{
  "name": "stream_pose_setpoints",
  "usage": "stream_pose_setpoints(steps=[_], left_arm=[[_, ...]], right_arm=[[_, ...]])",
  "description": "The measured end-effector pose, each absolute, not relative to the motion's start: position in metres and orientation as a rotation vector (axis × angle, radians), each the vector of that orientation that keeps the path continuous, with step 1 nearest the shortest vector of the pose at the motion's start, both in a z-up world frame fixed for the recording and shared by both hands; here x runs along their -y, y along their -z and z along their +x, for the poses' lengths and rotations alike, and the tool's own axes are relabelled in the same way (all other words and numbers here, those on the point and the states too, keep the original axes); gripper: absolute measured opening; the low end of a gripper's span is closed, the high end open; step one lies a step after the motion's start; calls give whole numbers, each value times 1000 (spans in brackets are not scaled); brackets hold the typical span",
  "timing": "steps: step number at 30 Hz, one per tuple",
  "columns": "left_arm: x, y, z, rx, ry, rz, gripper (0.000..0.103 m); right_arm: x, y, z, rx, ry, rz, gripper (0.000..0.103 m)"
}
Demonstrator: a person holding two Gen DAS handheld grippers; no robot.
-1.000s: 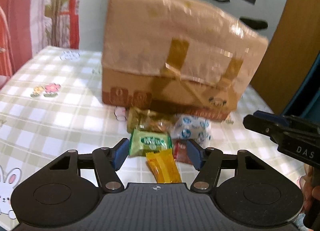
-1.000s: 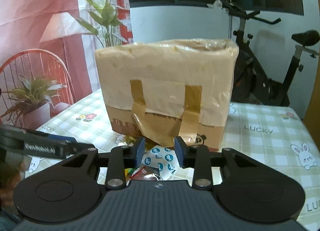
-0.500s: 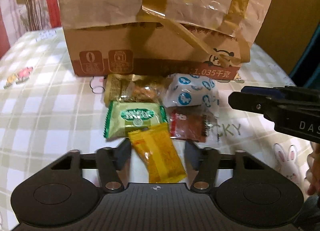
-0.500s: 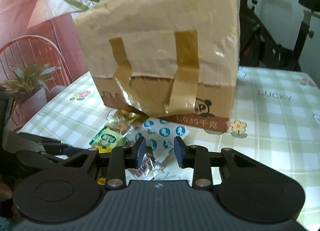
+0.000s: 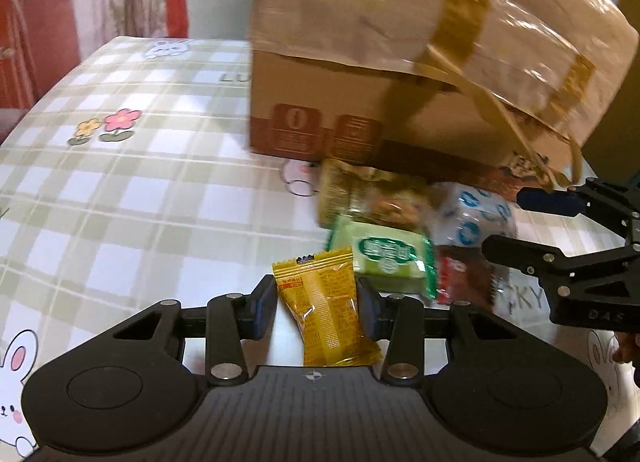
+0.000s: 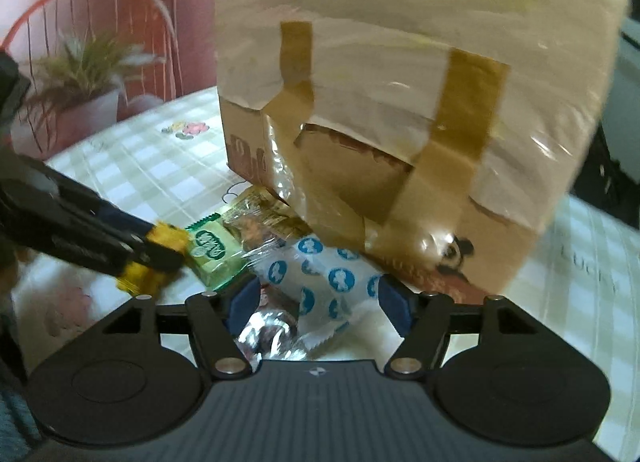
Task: Organize snacks
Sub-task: 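Return both tools to the remaining snacks beside the paper bag, then grasp the blue-dotted white packet with the right tool while the left tool grasps the yellow candy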
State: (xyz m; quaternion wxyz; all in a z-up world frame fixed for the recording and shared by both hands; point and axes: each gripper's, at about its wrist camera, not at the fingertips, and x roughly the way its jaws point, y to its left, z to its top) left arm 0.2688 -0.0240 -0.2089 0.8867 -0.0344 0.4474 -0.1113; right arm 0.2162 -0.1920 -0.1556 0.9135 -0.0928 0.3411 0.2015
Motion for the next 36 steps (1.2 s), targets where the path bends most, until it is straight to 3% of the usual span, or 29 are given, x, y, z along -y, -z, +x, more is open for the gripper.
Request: stream_pose_setpoints(steps=[8, 15, 18, 24, 36], left_arm=[[18, 210, 265, -910, 239, -73, 45], [17, 210, 259, -897, 247, -80, 45], [18, 211, 260, -895, 245, -80, 45], [21, 211, 259, -890, 235, -64, 45], [20, 210, 257, -886, 235, -72, 45]], right_arm=[[182, 166, 243, -720, -468, -227, 71], [191, 174, 252, -736, -444, -76, 74], [201, 179, 246, -750, -406, 20, 64], [224, 183, 219, -685, -346, 161, 54], [221, 185, 218, -668, -367, 120, 53]])
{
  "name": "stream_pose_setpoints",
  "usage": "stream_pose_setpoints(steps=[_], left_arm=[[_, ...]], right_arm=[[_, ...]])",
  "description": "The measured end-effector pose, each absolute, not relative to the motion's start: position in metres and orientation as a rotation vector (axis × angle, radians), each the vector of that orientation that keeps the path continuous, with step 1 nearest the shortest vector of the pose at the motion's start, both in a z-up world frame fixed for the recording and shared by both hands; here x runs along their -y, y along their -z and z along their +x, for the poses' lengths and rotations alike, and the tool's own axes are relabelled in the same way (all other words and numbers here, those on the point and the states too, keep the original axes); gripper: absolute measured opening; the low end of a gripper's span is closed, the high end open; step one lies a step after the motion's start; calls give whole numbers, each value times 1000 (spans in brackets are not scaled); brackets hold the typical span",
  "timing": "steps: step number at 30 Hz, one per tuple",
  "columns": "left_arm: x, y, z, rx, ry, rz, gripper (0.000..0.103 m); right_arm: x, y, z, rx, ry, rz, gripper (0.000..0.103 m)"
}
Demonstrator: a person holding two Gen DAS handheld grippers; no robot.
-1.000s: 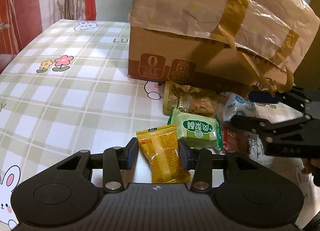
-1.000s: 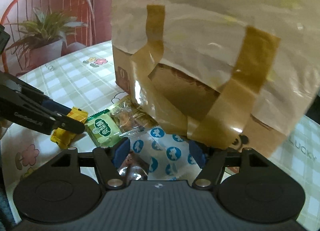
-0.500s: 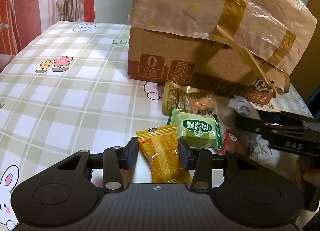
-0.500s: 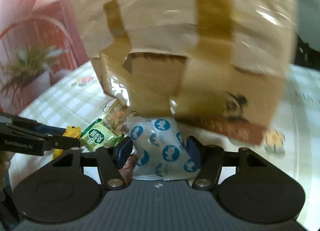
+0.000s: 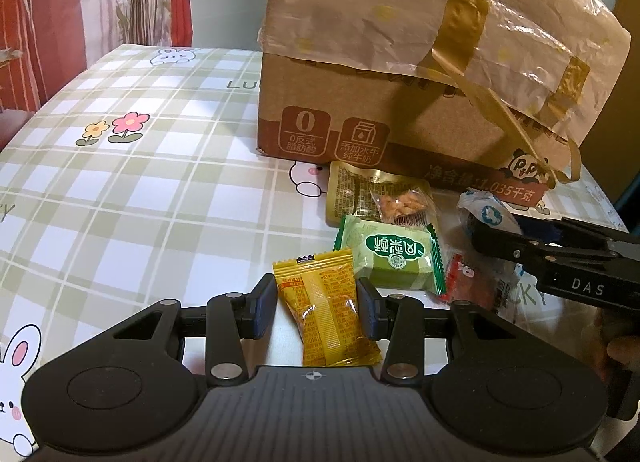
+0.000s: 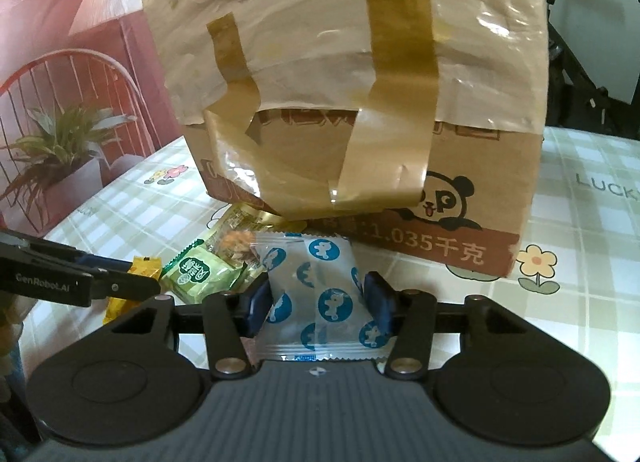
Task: Organize snacks
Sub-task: 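Grasp the blue-dotted white packet with the right tool while the left tool grasps the yellow candy, then lift both snacks over the paper bag and release them inside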
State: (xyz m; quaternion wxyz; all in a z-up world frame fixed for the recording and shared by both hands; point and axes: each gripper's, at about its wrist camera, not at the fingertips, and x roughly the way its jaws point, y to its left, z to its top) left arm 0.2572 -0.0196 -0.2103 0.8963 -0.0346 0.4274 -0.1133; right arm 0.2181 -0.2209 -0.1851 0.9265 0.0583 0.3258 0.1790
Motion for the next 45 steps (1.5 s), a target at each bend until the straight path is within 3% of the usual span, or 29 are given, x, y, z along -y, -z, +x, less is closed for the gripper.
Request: stream_pose_setpoints(steps=[30, 45], left_arm=[[14, 180, 234, -793, 271, -112, 45], [18, 59, 261, -487, 422, -103, 45]], right_arm=[[220, 162, 186, -653, -348, 56, 49], [196, 69, 175, -389, -488, -7, 48]])
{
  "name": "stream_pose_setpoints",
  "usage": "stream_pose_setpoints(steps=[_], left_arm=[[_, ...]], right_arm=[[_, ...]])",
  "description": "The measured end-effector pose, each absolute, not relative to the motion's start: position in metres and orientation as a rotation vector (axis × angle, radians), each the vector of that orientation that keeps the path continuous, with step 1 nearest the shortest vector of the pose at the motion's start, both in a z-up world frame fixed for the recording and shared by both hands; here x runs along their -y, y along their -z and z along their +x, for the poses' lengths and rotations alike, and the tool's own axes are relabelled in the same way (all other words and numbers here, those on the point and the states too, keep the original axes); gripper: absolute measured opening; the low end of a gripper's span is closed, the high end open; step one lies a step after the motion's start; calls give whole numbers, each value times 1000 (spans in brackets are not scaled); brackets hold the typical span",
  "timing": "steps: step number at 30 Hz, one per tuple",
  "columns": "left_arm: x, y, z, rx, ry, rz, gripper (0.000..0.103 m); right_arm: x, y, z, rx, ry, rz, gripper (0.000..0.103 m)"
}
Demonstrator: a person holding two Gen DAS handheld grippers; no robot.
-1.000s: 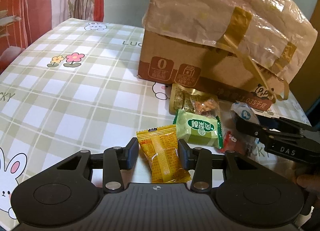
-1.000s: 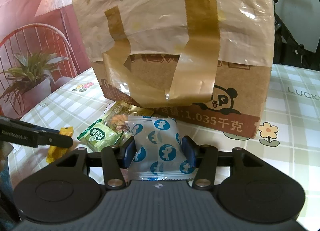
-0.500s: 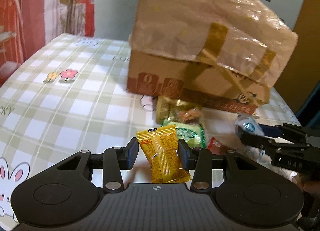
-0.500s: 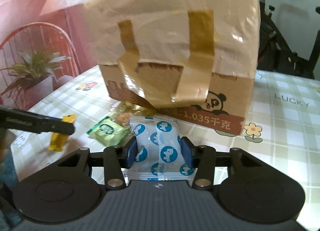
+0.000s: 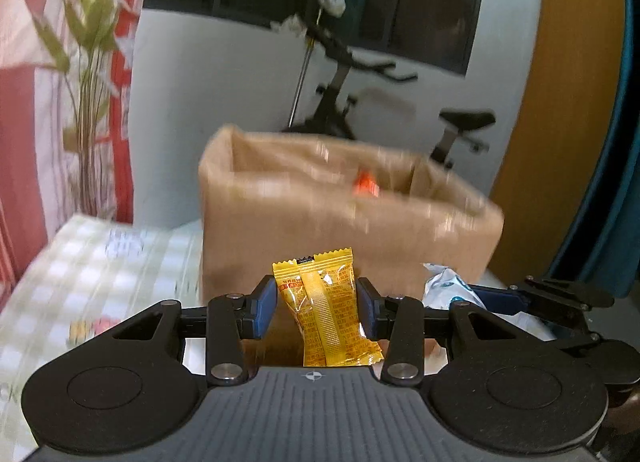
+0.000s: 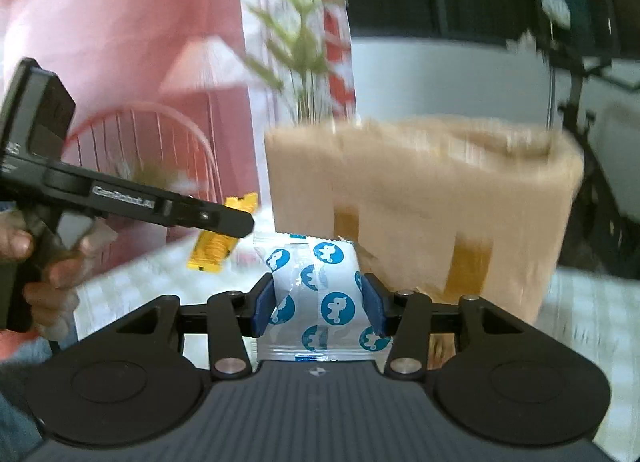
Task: Organize snacks
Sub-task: 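Lift both snacks over the paper bag and release them inside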
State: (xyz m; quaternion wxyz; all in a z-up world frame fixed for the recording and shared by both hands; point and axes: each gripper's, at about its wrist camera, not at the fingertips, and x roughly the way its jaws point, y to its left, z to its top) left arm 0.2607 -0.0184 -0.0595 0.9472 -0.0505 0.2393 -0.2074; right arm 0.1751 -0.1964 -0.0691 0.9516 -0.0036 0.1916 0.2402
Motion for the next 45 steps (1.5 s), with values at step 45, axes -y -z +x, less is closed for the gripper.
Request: stream_pose_setpoints(steps=[45], left_arm=[[1, 38, 287, -462, 346, -64, 56]], right_arm=[[209, 27, 205, -261, -289, 0, 68]])
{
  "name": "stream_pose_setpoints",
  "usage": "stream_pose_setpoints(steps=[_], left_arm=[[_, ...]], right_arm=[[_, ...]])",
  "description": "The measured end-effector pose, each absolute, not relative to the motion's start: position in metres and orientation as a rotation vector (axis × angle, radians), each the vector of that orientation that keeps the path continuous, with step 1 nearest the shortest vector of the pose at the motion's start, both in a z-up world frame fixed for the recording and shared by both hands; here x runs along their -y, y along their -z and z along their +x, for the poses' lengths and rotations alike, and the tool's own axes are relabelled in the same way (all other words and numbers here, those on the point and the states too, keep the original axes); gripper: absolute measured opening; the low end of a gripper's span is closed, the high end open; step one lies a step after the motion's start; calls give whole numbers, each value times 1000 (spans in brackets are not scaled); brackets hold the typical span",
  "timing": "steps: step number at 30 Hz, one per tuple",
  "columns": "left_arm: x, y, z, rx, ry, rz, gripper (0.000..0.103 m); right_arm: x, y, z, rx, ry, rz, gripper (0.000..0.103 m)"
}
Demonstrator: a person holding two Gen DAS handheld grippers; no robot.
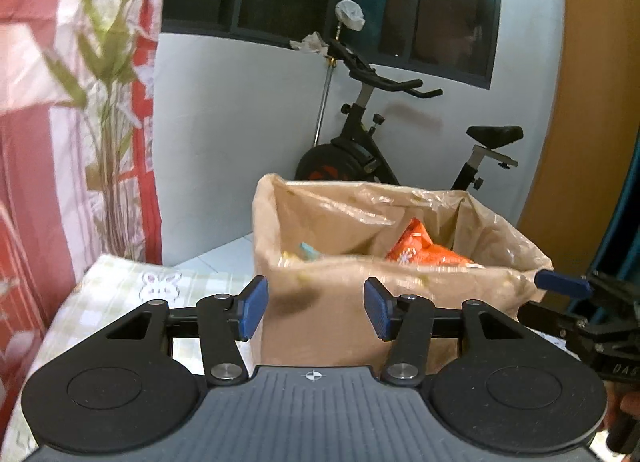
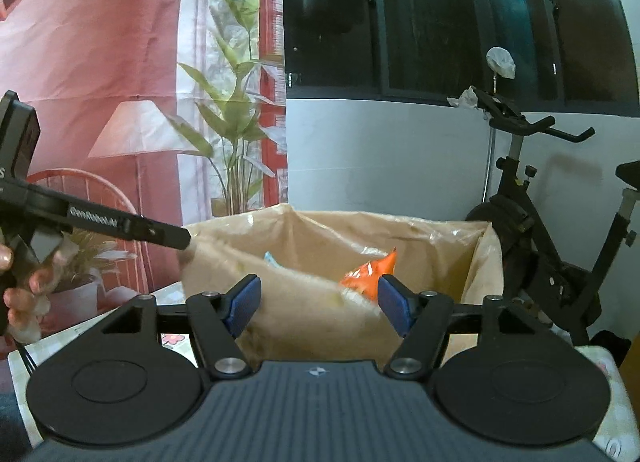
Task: Organize snacks
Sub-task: 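Lift both snacks over the paper bag and release them inside, then return both tools to the remaining snacks beside the paper bag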
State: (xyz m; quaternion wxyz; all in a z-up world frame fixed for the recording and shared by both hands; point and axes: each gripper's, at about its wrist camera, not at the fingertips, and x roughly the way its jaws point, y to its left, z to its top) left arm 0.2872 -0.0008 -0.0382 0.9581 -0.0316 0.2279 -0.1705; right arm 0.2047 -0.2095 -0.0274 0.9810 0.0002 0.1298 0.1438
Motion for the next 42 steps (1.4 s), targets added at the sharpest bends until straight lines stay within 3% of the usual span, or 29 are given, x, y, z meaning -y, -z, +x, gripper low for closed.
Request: stream_pose_setpoints(steps=[13, 23, 37, 39, 42], left_arm=[[-5, 107, 270, -628, 328, -62, 55], [-1, 122, 270, -668, 313, -51, 55], [-4, 143, 273, -732, 276, -65, 54], [-3, 145, 273, -742, 282, -69, 54], [0, 149, 275, -757, 298, -68, 54]], right_arm=[[221, 81, 158, -355, -240, 48, 68], [220, 134, 171, -561, -306, 68, 68], [156, 181, 201, -766, -500, -154, 67], [156, 181, 201, -763, -498, -154, 52], [161, 181, 199, -756, -501, -138, 45]])
